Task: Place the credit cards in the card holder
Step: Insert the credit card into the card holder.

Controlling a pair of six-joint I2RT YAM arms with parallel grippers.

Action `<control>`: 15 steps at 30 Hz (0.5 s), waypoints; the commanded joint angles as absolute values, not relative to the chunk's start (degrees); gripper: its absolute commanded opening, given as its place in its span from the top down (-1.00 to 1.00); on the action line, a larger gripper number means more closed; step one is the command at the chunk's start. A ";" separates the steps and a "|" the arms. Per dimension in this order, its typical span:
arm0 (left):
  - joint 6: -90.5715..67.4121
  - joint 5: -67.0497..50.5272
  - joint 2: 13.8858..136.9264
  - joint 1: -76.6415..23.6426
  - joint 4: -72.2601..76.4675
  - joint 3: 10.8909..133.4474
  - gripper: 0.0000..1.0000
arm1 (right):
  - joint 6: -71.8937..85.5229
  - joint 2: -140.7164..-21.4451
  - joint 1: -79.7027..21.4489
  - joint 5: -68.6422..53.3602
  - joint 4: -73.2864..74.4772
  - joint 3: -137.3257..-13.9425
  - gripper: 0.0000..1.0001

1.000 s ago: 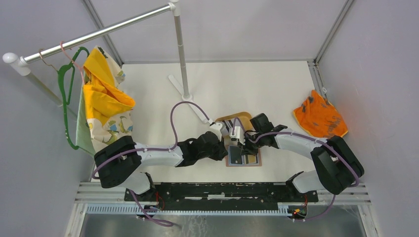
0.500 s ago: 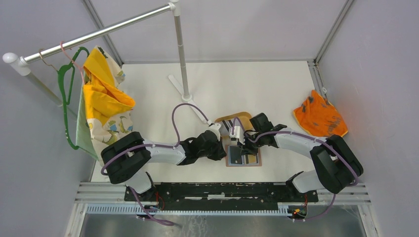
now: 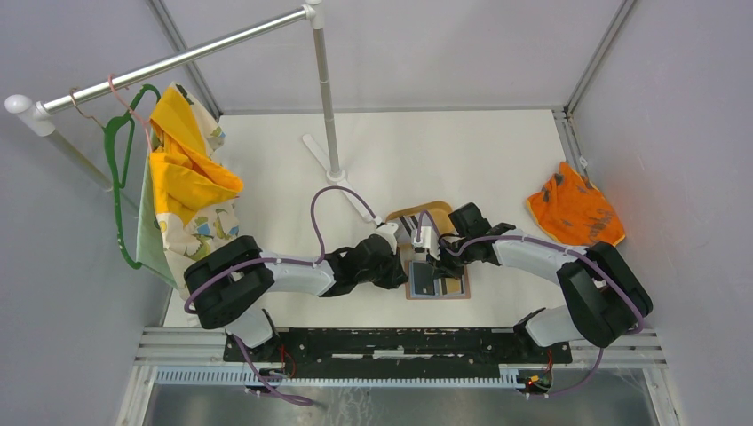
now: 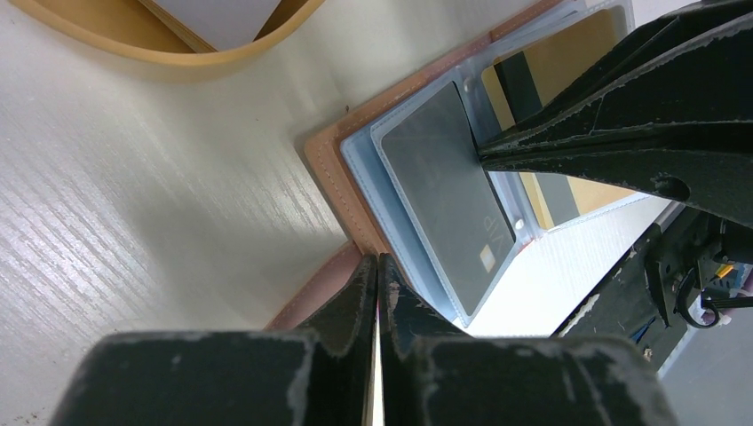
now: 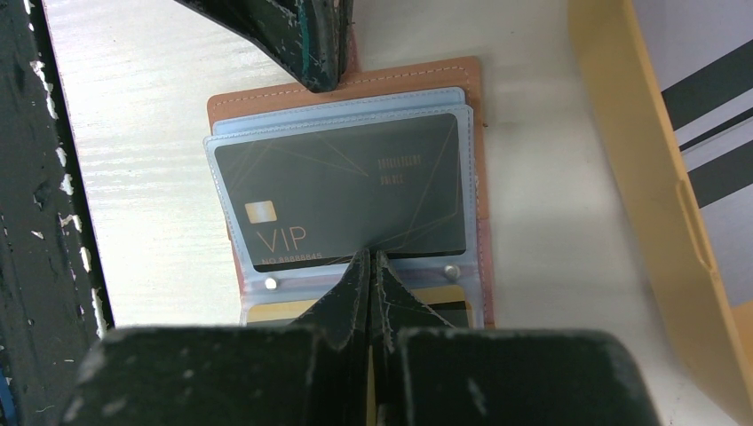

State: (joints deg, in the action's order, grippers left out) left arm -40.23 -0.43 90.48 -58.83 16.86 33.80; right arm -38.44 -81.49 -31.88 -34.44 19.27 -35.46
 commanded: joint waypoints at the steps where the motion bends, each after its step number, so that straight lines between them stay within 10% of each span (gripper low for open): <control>1: -41.67 -1.44 88.69 -58.60 20.21 34.95 0.87 | -39.81 -83.33 -32.21 -31.03 20.64 -35.64 1.00; 15: -41.82 -3.15 88.58 -58.57 22.40 34.37 0.88 | -39.81 -83.59 -32.24 -31.21 20.94 -35.77 1.00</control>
State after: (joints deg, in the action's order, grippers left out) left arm -40.23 -1.28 90.37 -58.57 17.17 33.80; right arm -38.44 -81.60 -31.88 -34.46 19.40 -35.57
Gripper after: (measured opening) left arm 0.068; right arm 0.005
